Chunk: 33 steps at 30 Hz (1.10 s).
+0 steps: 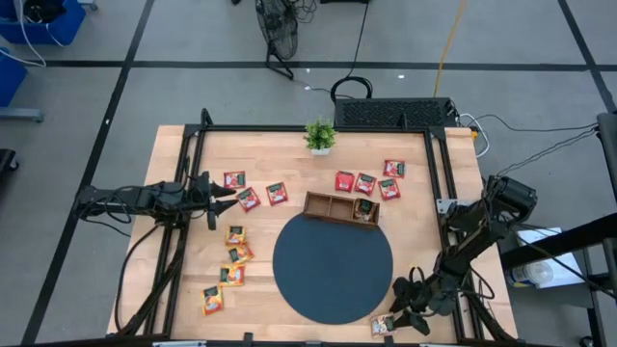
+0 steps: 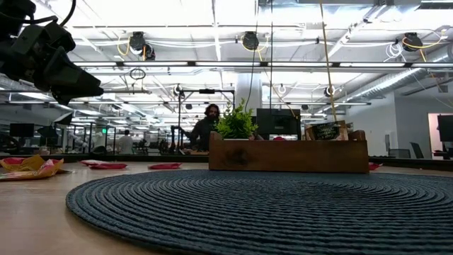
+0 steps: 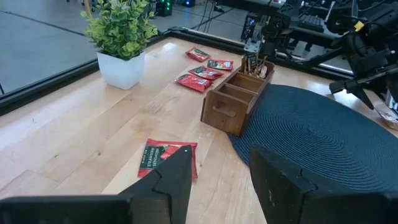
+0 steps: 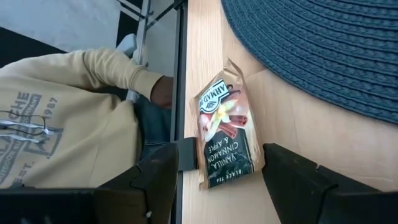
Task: Pick & Place Tea
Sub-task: Put the brown tea bag into the right slot of the wooden organizer
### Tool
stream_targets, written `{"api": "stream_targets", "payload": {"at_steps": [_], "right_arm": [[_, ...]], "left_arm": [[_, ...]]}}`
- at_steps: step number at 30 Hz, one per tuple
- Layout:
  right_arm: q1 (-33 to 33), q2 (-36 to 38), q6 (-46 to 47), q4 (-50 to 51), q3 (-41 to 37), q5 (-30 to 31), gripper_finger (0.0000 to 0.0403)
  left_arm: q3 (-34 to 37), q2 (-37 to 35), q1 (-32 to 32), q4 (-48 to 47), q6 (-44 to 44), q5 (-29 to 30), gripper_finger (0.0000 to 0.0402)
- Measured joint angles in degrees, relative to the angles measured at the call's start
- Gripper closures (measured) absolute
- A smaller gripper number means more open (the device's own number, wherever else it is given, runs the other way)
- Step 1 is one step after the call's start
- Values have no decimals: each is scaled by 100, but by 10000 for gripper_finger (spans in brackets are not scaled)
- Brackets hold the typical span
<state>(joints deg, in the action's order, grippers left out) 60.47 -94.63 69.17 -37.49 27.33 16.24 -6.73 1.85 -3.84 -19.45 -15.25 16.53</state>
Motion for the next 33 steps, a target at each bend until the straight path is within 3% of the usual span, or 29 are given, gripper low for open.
{"api": "stream_targets", "payload": {"at_steps": [21, 33], "right_arm": [[-3, -9, 898, 597, -2, -429, 193], [-63, -74, 625, 700, 214, -449, 193]], "left_arm": [[-1, 0, 0, -1, -2, 0, 240], [1, 0, 0, -1, 0, 0, 240]]}}
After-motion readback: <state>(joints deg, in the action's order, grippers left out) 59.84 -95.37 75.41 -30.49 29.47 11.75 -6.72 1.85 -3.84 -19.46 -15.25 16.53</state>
